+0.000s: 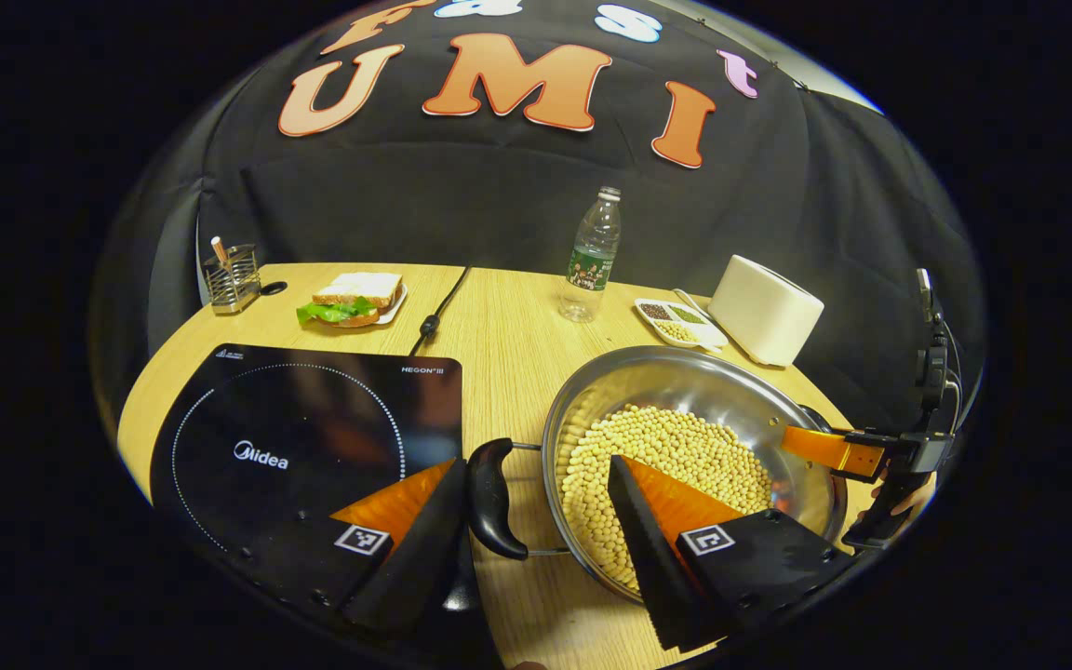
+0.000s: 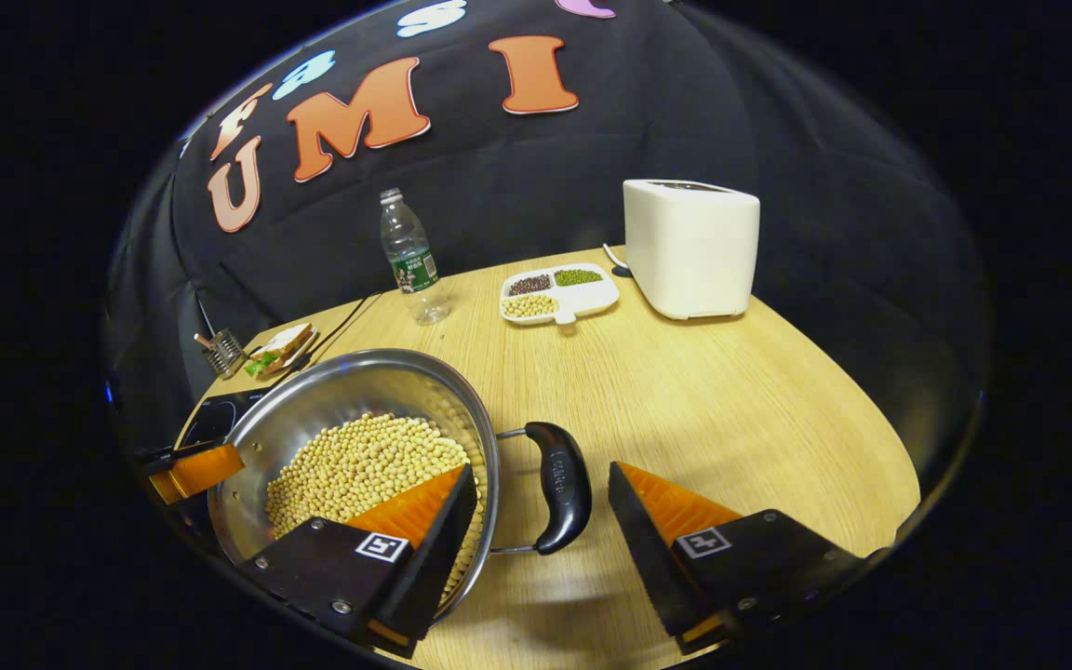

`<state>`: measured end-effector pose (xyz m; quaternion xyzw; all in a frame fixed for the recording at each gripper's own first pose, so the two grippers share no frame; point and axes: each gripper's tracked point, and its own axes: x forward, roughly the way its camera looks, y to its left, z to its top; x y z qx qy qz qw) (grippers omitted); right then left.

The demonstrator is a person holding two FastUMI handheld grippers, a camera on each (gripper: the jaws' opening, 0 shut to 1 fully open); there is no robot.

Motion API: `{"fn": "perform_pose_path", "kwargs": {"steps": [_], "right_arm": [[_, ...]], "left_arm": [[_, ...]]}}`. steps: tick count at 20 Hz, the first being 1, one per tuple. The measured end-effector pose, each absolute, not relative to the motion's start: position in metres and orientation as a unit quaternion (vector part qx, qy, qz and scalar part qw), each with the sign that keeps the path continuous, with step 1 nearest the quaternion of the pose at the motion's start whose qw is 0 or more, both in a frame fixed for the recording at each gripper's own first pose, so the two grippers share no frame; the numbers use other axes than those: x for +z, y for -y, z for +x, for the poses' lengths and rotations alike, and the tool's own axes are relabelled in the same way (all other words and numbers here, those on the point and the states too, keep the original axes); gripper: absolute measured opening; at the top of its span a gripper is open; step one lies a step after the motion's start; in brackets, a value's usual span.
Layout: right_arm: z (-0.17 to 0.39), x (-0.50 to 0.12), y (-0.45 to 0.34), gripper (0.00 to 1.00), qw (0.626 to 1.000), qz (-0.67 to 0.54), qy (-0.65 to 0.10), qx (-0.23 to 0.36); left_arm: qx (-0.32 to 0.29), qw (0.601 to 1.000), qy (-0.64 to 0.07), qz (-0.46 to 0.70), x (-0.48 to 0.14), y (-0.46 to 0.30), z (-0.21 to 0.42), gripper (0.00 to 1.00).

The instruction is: First push the handle of the pot to place it horizontally, then grasp the pot with both hands and set it on the induction cooktop.

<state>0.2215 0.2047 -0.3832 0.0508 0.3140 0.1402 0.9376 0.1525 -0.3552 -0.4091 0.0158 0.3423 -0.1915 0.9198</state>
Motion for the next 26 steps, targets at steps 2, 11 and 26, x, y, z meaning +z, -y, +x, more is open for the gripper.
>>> {"fn": "perform_pose_path", "kwargs": {"steps": [2, 11, 26], "right_arm": [[0.221, -0.379, -0.210, 0.67, 0.935, 0.075, -0.313, 0.150], [0.217, -0.380, -0.181, 0.56, 0.935, 0.076, -0.320, 0.132], [0.185, -0.336, -0.181, 0.45, 0.935, 0.118, -0.316, 0.108]], "left_arm": [[-0.190, 0.920, -0.342, 0.024, -0.409, 0.356, 0.153, 0.98], [-0.177, 0.914, -0.358, 0.070, -0.438, 0.370, 0.156, 0.94], [-0.180, 0.907, -0.379, 0.032, -0.391, 0.360, 0.139, 0.59]]}}
